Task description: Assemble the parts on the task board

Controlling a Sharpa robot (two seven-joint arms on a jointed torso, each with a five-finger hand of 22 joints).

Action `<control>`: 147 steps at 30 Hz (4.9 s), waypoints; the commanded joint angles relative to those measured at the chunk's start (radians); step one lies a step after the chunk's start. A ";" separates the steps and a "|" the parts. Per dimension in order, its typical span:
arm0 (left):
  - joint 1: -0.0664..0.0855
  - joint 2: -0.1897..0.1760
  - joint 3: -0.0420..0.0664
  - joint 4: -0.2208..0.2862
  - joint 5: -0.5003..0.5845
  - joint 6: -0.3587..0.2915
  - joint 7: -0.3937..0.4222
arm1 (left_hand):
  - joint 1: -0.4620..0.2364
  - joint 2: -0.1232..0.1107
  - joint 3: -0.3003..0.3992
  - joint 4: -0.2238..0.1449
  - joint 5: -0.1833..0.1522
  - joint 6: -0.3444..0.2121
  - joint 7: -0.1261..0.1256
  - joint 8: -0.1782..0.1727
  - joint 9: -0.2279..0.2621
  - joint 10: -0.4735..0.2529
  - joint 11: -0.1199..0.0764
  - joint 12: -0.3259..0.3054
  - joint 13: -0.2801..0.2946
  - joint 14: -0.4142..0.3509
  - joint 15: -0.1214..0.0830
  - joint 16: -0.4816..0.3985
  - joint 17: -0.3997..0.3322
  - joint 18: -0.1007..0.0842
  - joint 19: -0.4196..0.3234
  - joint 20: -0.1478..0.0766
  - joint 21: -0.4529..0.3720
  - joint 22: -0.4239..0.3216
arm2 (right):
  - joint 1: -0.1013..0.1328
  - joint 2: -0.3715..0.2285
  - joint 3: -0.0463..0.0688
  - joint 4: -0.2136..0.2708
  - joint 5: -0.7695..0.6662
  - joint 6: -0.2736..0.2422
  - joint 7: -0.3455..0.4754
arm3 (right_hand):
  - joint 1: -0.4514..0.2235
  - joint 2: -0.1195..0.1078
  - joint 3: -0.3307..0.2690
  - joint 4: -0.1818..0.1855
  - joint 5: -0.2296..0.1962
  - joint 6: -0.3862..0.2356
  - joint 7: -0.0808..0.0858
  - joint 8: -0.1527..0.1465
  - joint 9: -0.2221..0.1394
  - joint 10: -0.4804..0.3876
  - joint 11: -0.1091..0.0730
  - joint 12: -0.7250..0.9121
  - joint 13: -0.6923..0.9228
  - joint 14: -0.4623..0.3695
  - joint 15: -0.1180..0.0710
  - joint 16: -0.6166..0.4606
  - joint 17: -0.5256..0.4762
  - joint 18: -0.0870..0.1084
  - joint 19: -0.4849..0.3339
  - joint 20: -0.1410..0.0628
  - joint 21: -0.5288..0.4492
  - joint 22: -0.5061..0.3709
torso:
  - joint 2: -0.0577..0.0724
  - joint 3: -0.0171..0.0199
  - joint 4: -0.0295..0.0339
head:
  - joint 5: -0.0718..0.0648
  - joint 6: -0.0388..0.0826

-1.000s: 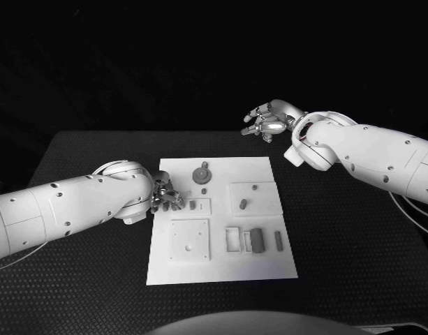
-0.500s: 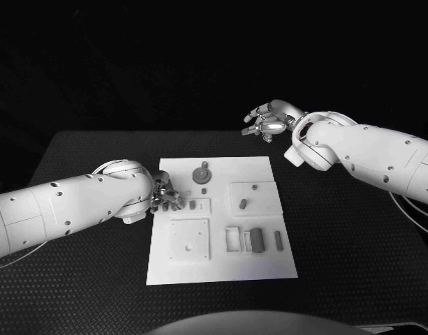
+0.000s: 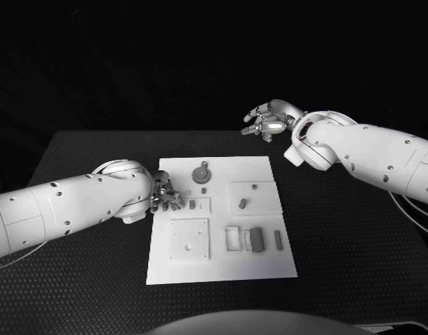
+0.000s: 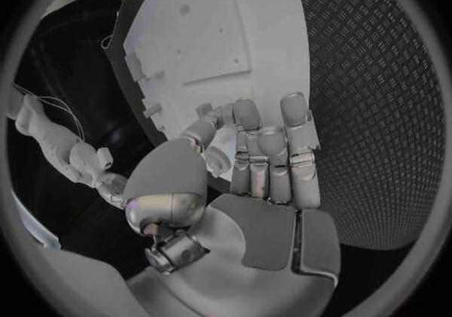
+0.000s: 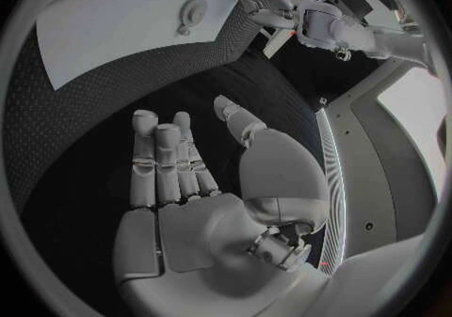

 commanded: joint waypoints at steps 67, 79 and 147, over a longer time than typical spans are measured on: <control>-0.006 -0.052 0.006 0.016 0.057 -0.103 0.064 | -0.098 -0.114 0.000 0.125 -0.139 -0.014 0.003 -0.009 0.002 -0.014 -0.004 0.009 -0.005 -0.009 -0.007 0.005 -0.007 0.000 -0.005 -0.007 -0.009 0.020 | -0.006 -0.003 0.000 -0.001 -0.002 0.023 0.006 | -0.005 0.003 -0.003 -0.005 0.003 0.000 0.044 0.006 -0.004 -0.008 0.002 0.009 -0.009 -0.010 0.002 0.003 -0.007 0.057 -0.004 -0.006 -0.009 0.016 | 0.000 -0.0018 0.0010 | -0.013 -0.001; 0.005 -0.071 0.067 -0.019 0.370 -0.319 0.361 | -0.010 -0.121 0.011 0.123 -0.168 -0.207 0.106 -0.079 -0.010 -0.251 0.115 -0.173 -0.105 -0.229 0.117 -0.199 -0.105 -0.014 -0.233 0.110 -0.206 -0.067 | -0.007 -0.004 0.000 -0.003 -0.002 0.022 0.006 | -0.005 0.003 -0.002 -0.005 0.003 0.000 0.044 0.006 -0.004 -0.009 0.002 0.010 -0.010 -0.010 0.002 0.003 -0.007 0.057 -0.004 -0.006 -0.010 0.016 | -0.001 0.0003 0.0022 | -0.013 0.011; -0.053 0.133 -0.004 -0.193 -0.569 -0.349 0.615 | 0.309 -0.119 0.018 -0.080 -0.104 -0.243 0.080 -0.132 -0.141 -0.237 0.155 -0.637 -0.370 0.037 0.145 -0.199 0.111 0.104 0.026 0.137 -0.132 0.019 | -0.012 0.001 0.000 0.002 -0.008 0.027 0.005 | -0.003 0.007 -0.002 -0.007 0.003 0.000 0.043 0.008 -0.006 -0.008 0.001 0.014 -0.012 -0.008 0.001 0.005 -0.009 0.057 -0.002 -0.006 -0.010 0.016 | 0.004 -0.0028 -0.0014 | -0.022 0.017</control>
